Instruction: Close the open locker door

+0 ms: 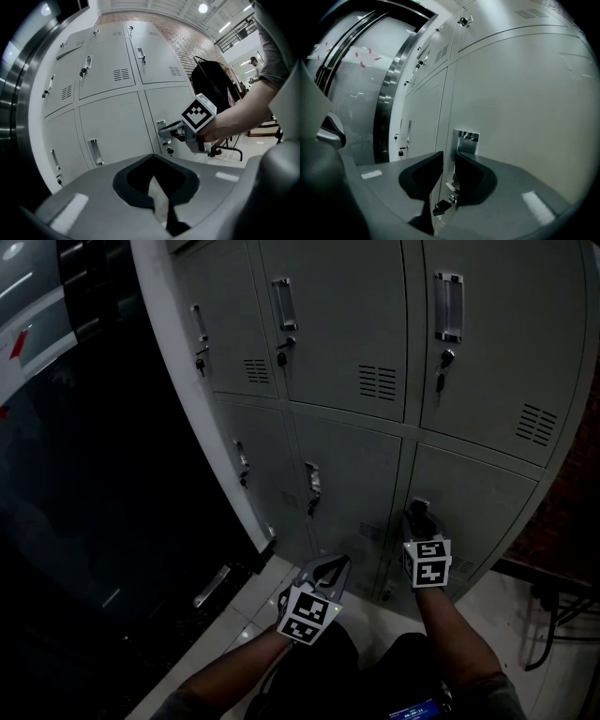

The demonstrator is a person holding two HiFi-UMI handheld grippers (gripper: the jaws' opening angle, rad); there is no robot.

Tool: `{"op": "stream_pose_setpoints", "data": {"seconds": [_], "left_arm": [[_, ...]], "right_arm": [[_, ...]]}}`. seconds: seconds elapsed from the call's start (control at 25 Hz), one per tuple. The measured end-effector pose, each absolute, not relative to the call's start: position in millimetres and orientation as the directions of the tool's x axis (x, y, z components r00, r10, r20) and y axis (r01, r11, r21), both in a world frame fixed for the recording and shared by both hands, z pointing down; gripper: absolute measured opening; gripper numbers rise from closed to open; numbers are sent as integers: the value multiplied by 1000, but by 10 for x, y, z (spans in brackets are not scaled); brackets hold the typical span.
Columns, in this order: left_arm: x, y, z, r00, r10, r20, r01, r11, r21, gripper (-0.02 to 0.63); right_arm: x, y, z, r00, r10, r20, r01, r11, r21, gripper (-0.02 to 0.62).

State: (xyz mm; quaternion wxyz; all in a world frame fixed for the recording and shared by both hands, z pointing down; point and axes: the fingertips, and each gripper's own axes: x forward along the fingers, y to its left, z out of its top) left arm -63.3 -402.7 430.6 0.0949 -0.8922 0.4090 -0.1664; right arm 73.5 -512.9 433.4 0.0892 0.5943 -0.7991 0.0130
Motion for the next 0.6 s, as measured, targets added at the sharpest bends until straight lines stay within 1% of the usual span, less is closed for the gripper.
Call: {"op": "stream_pose_setpoints", "data": {"seconds": [0.24, 0.6], "left_arm": [[-633, -4020, 4284, 612, -761, 213, -700, -647, -302, 2], [-684, -4029, 4255, 610, -766, 203, -707, -642, -296, 2]], "right_arm": [[744, -5134, 4335, -268, -951, 157, -956, 283, 82, 67], [784, -5155, 4349, -198, -968, 157, -973, 214, 93, 51]]}}
